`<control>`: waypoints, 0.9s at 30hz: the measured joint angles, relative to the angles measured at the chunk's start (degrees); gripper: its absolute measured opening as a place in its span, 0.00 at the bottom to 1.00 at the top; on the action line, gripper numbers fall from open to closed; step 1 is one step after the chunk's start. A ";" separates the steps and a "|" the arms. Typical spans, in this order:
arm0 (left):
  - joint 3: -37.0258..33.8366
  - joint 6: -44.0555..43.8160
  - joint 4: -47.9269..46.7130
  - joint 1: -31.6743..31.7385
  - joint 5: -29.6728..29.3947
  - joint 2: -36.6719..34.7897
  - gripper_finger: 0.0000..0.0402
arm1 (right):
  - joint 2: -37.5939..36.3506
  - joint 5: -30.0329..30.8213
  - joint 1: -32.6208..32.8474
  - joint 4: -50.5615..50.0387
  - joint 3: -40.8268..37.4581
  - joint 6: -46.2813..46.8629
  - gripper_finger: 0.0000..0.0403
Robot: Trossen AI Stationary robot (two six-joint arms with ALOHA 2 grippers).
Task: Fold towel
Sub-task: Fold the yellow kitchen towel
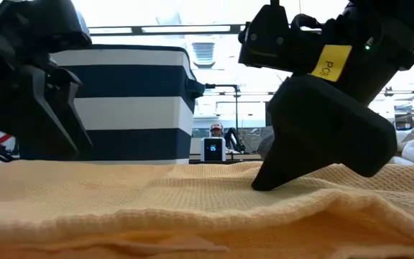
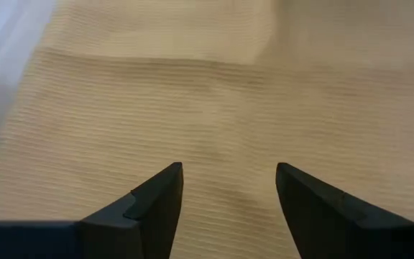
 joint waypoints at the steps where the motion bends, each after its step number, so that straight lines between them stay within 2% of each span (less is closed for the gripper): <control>1: -0.08 -0.20 -1.24 -0.08 -0.07 -0.78 0.53 | 0.04 0.02 0.11 0.34 0.24 -0.58 0.32; 6: -2.34 -1.20 -2.99 -0.09 -0.07 -2.07 0.52 | 0.07 0.20 0.76 4.54 0.76 -3.15 0.33; 15: -12.40 -13.85 -4.20 2.13 -1.55 -3.63 0.50 | 0.44 -0.98 0.94 5.84 0.62 -4.15 0.32; 27: -9.27 -12.13 -10.86 1.56 2.16 -12.10 0.47 | 0.42 -1.04 1.26 5.73 -0.07 -4.13 0.31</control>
